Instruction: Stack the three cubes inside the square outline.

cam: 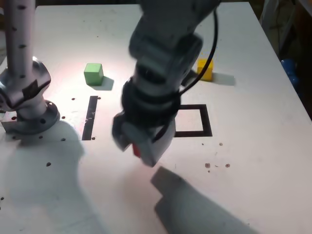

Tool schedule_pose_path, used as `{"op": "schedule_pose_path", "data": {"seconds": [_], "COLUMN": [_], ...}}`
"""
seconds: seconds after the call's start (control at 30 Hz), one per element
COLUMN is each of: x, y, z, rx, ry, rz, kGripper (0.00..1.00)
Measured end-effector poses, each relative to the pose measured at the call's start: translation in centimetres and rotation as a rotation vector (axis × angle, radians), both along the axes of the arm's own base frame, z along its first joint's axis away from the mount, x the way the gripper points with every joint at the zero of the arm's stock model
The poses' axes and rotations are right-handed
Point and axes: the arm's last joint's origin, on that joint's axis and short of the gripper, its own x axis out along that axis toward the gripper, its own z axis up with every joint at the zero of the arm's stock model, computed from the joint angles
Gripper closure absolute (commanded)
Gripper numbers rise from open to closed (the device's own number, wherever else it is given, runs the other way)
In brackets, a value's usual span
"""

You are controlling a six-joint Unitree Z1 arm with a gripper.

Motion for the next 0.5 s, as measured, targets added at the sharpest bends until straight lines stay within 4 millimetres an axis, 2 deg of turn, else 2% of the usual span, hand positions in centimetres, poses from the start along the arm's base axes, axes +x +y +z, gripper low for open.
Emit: {"op": "schedule_pose_path", "data": {"seconds": [0.3, 0.5], "x": [4.5, 6.6], "y": [6.4, 10.7], "z": [2.7, 1.6], "rx": [-0.072, -0.075], "ry": [-0.075, -0.042], "rz": [0.249, 0.374], "kGripper": [0.65, 0.65]}}
